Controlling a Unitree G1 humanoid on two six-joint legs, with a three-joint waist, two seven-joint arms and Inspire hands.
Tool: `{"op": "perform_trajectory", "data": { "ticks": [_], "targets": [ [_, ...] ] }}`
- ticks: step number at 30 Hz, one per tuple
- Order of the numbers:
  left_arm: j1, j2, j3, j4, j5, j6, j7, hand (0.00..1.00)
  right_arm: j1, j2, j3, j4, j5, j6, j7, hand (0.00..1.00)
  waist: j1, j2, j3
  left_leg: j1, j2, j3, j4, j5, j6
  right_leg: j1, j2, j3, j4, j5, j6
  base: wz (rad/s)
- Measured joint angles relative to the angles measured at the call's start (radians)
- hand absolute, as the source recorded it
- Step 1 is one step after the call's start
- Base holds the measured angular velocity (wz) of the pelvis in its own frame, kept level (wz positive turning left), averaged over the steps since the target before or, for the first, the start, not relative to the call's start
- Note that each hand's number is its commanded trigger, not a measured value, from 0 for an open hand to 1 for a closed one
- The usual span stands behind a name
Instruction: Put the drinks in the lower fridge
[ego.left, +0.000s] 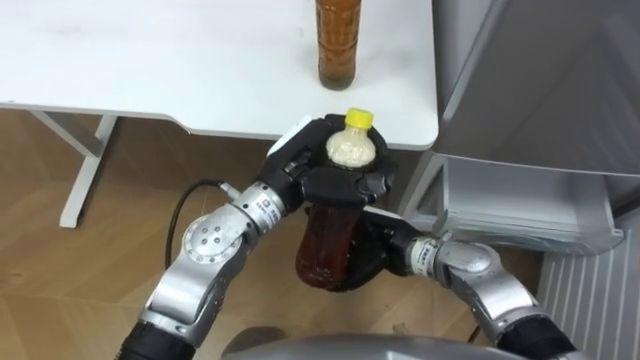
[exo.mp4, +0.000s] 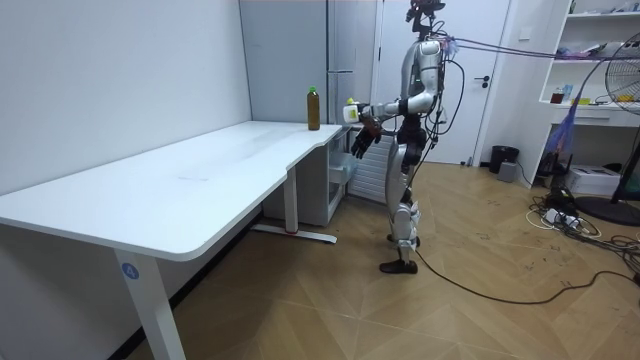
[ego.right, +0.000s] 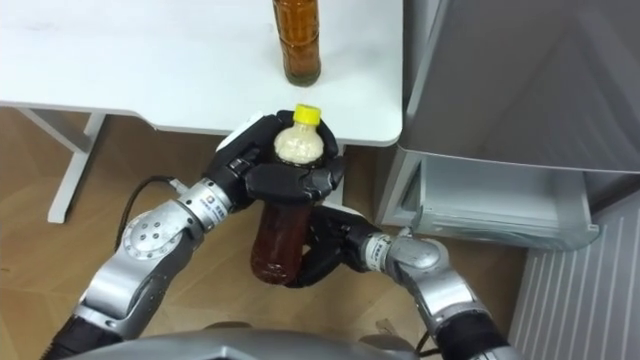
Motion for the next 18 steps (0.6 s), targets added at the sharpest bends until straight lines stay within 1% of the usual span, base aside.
{"op": "perform_trajectory", "data": {
  "ticks": [4, 7, 11, 14, 18],
  "targets": [
    [0.000, 0.000, -0.004, -0.017, 0.039, -0.010, 0.013, 1.00, 0.000, -0.003, 0.002, -0.009, -0.001, -0.001, -0.001, 0.00, -0.001, -0.006, -0.0007, 0.000, 0.000, -0.002, 0.001, 0.000, 0.000, 0.000, 0.000, -0.003, 0.000, 0.000, 0.000, 0.00],
    [-0.001, -0.003, -0.014, -0.032, 0.100, -0.021, 0.028, 1.00, 0.000, -0.002, 0.002, -0.010, -0.001, -0.008, -0.005, 0.00, -0.001, -0.006, -0.0005, -0.001, 0.000, -0.001, 0.002, 0.000, 0.000, -0.001, 0.000, -0.001, -0.001, 0.000, 0.000, 0.00],
    [-0.003, -0.014, -0.015, -0.032, 0.184, -0.023, 0.035, 1.00, 0.000, -0.004, 0.002, -0.010, -0.001, -0.010, 0.001, 0.00, -0.009, -0.005, -0.0001, -0.003, 0.000, -0.003, 0.010, 0.000, 0.000, 0.002, 0.000, -0.002, -0.001, 0.000, 0.000, 0.00],
    [-0.003, -0.014, -0.015, -0.033, 0.228, -0.023, 0.049, 1.00, 0.000, -0.003, 0.001, -0.013, -0.001, -0.011, 0.012, 0.00, -0.021, -0.005, 0.0003, -0.006, 0.000, -0.005, 0.013, 0.000, 0.000, 0.001, 0.000, -0.002, -0.001, 0.000, 0.000, 0.00],
    [-0.004, -0.015, -0.014, -0.036, 0.280, -0.023, 0.051, 1.00, 0.000, -0.003, 0.000, -0.056, 0.001, -0.016, 0.044, 0.00, -0.028, -0.002, 0.0020, -0.008, 0.000, -0.010, 0.016, 0.000, 0.000, 0.000, 0.001, 0.000, -0.001, 0.001, -0.001, 0.00]
  ]
}}
